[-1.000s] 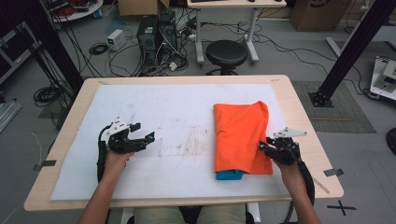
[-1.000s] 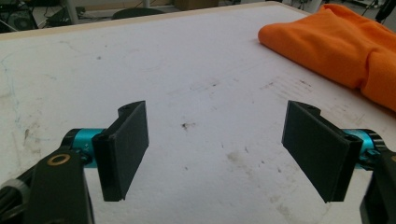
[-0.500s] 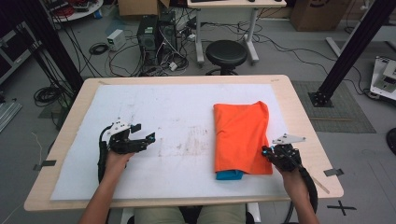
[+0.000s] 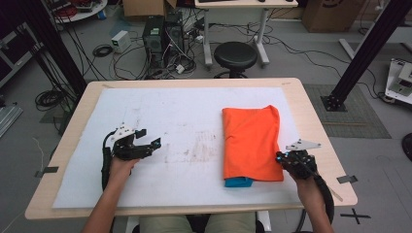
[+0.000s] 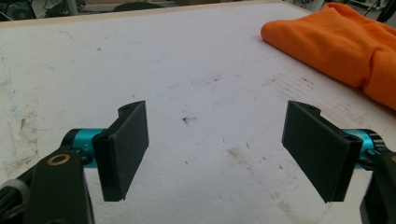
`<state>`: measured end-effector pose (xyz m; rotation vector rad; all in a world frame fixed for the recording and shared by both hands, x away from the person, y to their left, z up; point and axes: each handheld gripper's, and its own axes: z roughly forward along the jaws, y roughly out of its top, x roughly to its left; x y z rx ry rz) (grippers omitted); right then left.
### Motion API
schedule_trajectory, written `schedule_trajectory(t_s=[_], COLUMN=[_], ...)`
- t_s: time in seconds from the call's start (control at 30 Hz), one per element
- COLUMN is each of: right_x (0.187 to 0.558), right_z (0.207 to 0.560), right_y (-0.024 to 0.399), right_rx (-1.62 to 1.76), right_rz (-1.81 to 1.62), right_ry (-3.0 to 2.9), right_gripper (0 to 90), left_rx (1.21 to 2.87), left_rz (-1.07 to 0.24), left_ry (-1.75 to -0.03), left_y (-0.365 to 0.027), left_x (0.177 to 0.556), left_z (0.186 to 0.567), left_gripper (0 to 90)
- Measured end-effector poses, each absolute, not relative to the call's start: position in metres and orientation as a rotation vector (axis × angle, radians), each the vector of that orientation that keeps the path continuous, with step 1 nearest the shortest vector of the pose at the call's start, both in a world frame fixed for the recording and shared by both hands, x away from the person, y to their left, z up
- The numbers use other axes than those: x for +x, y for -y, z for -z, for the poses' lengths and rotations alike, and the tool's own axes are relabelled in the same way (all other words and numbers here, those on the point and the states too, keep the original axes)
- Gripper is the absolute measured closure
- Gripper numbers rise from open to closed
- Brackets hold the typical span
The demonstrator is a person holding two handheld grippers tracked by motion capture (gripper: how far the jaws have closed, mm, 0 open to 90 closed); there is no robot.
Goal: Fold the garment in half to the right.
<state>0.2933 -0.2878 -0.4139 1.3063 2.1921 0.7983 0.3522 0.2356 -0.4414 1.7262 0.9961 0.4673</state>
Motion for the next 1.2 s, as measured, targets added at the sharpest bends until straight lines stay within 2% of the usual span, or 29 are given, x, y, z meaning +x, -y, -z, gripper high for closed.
schedule_trajectory(t_s=[0.23, 0.3, 0.33, 0.4, 0.53, 0.67, 0.8, 0.97, 1.2], right_x=[0.292, 0.293, 0.293, 0.294, 0.297, 0.311, 0.333, 0.357, 0.353], right_z=[0.414, 0.416, 0.415, 0.411, 0.401, 0.395, 0.393, 0.404, 0.428], right_y=[0.304, 0.303, 0.302, 0.300, 0.287, 0.260, 0.228, 0.195, 0.164], right_rx=[1.387, 1.392, 1.400, 1.404, 1.333, 1.256, 1.192, 1.173, 1.129], right_rz=[-0.736, -0.727, -0.742, -0.791, -0.886, -0.960, -0.975, -0.935, -0.840], right_ry=[-2.185, -2.186, -2.175, -2.152, -2.122, -2.158, -2.218, -2.302, -2.449], right_gripper=[87.5, 77.7, 69.5, 64.5, 47.7, 37.0, 32.2, 31.9, 36.3], left_rx=[1.730, 1.731, 1.732, 1.731, 1.727, 1.731, 1.727, 1.730, 1.731], left_rz=[-0.474, -0.474, -0.473, -0.474, -0.474, -0.472, -0.472, -0.467, -0.472], left_ry=[-0.999, -1.001, -1.003, -1.005, -1.009, -1.008, -1.010, -1.010, -1.013], left_y=[-0.235, -0.235, -0.236, -0.236, -0.236, -0.236, -0.237, -0.236, -0.237], left_x=[0.352, 0.352, 0.352, 0.352, 0.352, 0.352, 0.352, 0.352, 0.352], left_z=[0.442, 0.442, 0.442, 0.442, 0.442, 0.442, 0.442, 0.442, 0.442], left_gripper=[22.9, 23.0, 23.0, 22.9, 23.0, 23.0, 23.0, 22.9, 22.9])
